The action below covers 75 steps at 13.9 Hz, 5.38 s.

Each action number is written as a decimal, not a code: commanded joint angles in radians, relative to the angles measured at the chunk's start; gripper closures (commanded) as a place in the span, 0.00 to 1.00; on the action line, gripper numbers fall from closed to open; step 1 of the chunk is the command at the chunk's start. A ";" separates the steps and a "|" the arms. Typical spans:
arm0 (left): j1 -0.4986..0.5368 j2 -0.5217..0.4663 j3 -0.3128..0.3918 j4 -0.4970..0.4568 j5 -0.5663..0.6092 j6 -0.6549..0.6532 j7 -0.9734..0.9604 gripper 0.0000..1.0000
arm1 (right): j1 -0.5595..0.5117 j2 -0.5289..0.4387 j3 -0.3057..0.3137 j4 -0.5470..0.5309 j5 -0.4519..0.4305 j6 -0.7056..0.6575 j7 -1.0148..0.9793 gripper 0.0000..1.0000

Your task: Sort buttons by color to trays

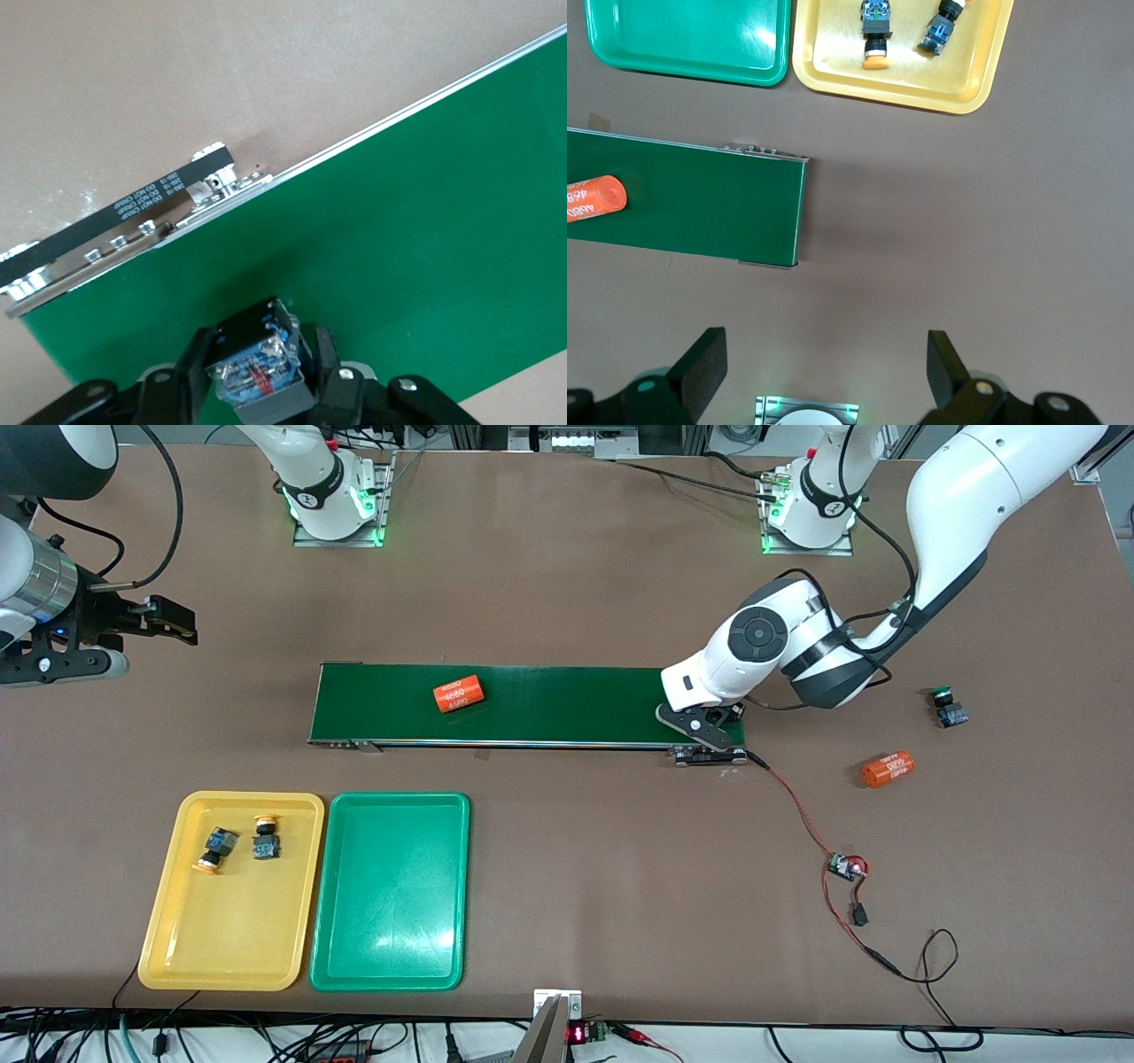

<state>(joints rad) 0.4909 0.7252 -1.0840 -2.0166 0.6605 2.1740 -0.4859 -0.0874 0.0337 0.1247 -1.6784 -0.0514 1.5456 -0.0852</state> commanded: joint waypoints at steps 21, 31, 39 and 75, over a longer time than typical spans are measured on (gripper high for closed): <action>0.561 -0.020 0.042 0.251 0.022 -0.303 0.081 0.00 | -0.003 0.020 0.001 -0.012 0.002 0.013 -0.004 0.00; 0.824 -0.006 0.045 0.092 0.022 -0.272 0.197 0.00 | -0.005 0.028 0.000 -0.012 0.007 0.011 -0.002 0.00; 0.795 0.013 0.134 0.068 0.025 -0.201 0.196 0.00 | 0.005 0.038 0.001 -0.012 0.015 0.013 -0.004 0.00; 0.040 0.050 -0.054 0.236 0.034 -0.339 -0.040 1.00 | 0.434 0.382 0.007 -0.009 0.331 0.304 1.616 0.00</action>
<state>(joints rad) 0.5660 0.7778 -1.1726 -1.8101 0.6896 1.8338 -0.4972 0.3250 0.4059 0.1402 -1.6891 0.2614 1.8323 1.4965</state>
